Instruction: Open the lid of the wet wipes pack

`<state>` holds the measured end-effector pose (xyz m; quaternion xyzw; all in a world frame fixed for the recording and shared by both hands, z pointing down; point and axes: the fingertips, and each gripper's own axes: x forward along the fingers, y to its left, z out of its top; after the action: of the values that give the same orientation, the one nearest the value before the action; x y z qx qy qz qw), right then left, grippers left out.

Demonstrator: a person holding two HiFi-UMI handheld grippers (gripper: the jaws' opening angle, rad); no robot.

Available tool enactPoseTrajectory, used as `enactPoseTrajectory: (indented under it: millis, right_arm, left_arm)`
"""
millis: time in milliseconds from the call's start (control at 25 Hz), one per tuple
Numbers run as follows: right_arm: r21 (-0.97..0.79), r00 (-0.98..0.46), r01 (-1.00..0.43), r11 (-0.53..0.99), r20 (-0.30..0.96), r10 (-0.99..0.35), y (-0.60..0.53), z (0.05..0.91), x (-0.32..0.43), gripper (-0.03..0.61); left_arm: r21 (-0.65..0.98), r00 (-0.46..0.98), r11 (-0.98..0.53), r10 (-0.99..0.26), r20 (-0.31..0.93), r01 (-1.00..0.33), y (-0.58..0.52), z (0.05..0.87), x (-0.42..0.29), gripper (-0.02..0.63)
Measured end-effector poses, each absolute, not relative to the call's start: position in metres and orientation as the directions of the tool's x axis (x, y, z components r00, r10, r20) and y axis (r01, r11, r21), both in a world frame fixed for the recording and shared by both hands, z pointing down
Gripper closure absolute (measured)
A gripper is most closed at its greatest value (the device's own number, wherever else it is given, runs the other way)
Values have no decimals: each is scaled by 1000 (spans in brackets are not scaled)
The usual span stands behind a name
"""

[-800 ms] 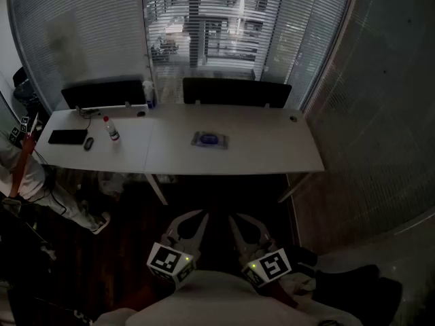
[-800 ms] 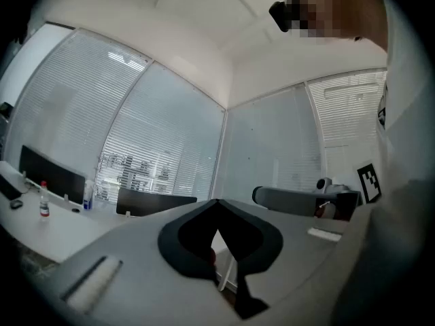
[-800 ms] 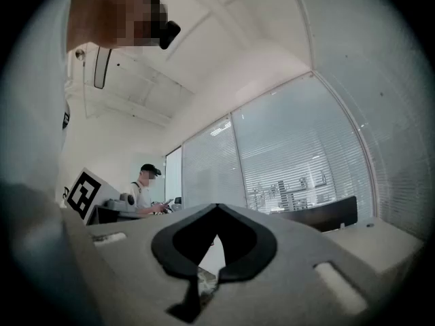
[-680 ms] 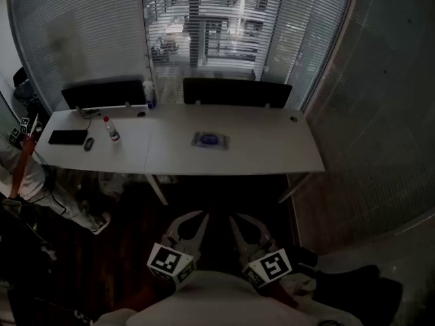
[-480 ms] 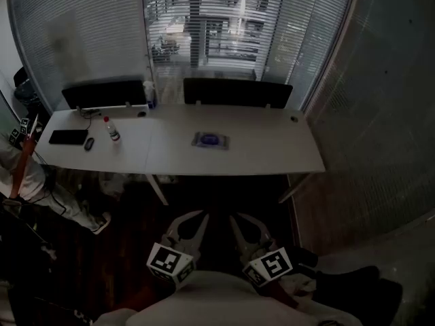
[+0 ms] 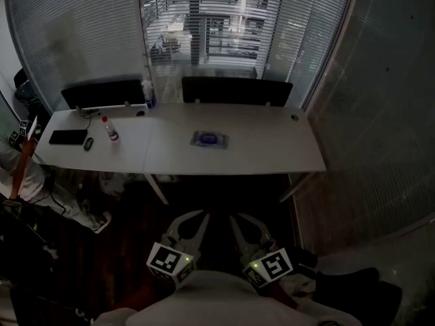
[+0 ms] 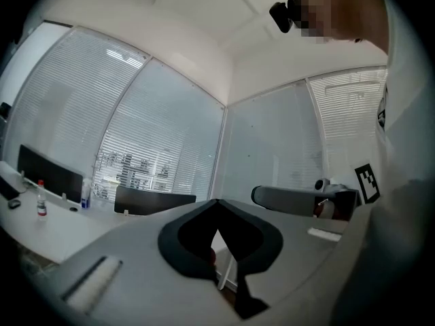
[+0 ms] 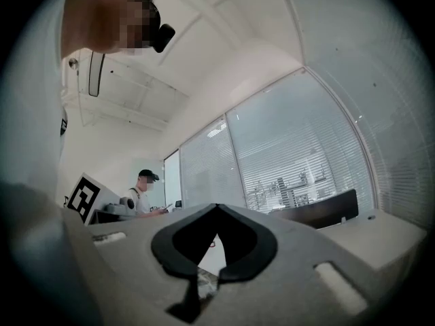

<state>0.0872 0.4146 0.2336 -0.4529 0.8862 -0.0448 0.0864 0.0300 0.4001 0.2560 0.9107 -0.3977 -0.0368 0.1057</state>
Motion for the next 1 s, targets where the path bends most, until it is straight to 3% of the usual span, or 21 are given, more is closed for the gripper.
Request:
enactPoseTrajectory:
  millis: [1000]
  right_arm:
    - [-158, -580, -789, 594, -128, -805, 381, 236, 140, 578]
  left_arm:
    - [206, 690, -674, -724, 8, -709, 362, 259, 87, 611]
